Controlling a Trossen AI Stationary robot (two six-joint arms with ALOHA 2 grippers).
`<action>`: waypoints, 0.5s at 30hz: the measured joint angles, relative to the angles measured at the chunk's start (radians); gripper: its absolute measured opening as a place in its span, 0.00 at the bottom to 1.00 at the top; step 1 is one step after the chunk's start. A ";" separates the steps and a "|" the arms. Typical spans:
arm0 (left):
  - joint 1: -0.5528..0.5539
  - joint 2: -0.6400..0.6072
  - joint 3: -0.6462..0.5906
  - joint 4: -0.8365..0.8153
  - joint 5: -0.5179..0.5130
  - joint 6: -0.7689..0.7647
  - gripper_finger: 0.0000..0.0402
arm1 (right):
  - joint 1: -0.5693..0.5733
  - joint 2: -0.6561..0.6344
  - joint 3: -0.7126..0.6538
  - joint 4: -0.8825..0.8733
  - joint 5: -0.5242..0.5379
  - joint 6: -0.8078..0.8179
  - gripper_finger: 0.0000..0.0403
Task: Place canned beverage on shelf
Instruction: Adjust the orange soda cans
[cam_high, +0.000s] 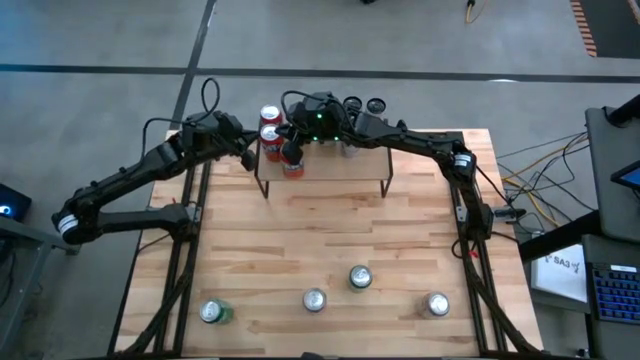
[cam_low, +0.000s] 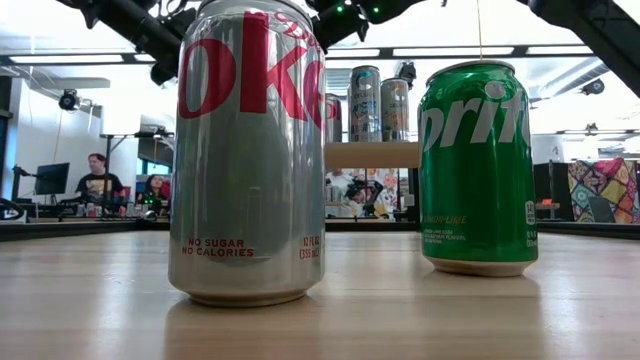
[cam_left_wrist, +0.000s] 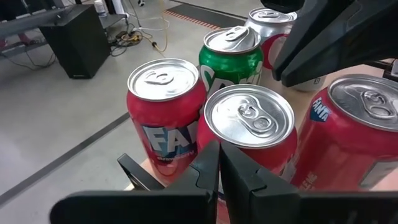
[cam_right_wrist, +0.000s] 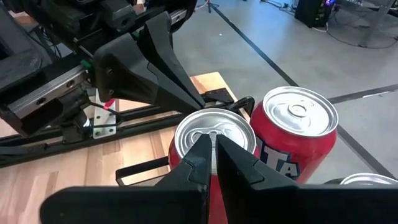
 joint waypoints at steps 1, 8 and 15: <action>0.000 0.000 0.000 -0.001 0.000 -0.004 0.00 | 0.000 0.000 0.000 -0.001 0.000 0.000 0.03; -0.003 -0.019 0.000 -0.055 0.004 -0.012 0.00 | 0.000 0.000 0.000 -0.019 0.000 -0.004 0.03; -0.034 -0.080 0.000 -0.087 0.072 0.024 0.00 | 0.000 -0.014 0.000 -0.052 0.003 -0.005 0.03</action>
